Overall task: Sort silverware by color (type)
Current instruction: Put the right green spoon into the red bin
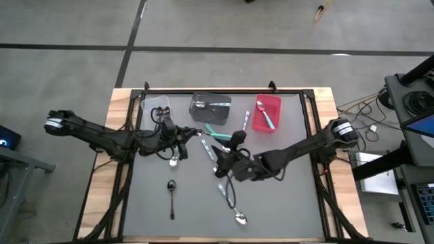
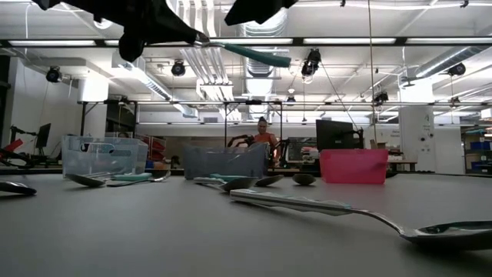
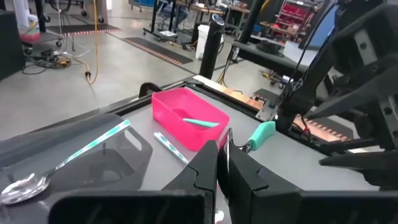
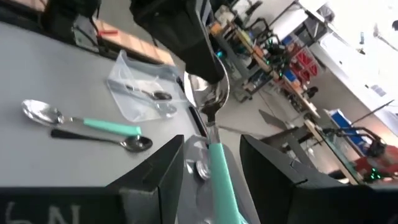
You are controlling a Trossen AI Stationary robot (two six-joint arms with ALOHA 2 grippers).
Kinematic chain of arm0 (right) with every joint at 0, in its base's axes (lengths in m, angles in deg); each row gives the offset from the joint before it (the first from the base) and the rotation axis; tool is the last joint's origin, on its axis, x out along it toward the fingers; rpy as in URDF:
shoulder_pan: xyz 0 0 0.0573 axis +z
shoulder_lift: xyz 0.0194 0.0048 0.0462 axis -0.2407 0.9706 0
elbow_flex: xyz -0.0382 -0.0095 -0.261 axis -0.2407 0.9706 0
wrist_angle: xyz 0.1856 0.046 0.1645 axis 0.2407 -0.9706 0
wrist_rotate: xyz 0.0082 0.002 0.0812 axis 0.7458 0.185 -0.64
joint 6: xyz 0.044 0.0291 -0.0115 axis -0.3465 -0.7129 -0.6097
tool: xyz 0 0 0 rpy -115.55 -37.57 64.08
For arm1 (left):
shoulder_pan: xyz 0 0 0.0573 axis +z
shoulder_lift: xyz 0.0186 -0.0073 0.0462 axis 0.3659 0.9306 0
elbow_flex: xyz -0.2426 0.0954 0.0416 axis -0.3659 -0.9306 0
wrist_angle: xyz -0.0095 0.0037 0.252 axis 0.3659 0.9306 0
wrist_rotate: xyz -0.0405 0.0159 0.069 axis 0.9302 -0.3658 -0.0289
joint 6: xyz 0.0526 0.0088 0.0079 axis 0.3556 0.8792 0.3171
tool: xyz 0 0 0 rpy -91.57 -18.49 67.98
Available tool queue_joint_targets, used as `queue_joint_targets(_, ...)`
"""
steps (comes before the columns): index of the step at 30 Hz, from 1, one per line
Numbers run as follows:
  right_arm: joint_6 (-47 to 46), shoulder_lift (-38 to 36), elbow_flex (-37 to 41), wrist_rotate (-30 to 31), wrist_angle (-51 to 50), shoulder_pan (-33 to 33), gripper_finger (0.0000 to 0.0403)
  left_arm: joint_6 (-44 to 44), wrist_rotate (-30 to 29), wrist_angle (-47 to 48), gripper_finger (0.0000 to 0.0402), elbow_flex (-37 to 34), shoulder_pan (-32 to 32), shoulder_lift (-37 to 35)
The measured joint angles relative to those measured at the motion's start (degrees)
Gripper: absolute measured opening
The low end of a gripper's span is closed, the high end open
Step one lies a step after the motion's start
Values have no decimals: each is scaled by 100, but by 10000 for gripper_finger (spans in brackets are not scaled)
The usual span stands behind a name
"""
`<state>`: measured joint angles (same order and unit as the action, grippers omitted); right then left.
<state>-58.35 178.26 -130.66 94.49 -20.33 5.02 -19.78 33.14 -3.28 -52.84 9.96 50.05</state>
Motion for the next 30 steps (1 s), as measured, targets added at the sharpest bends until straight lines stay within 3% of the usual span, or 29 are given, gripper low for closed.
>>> queue_joint_targets(7,-380,166,-378,2,-745,-241,148,4,-3,-117,0,0,0,34)
queue_joint_targets(16,-461,149,-363,-42,-865,-417,148,116,168,-577,0,2,0,24)
queue_joint_targets(30,-387,148,-358,-42,-864,-438,135,182,184,-566,0,2,0,48)
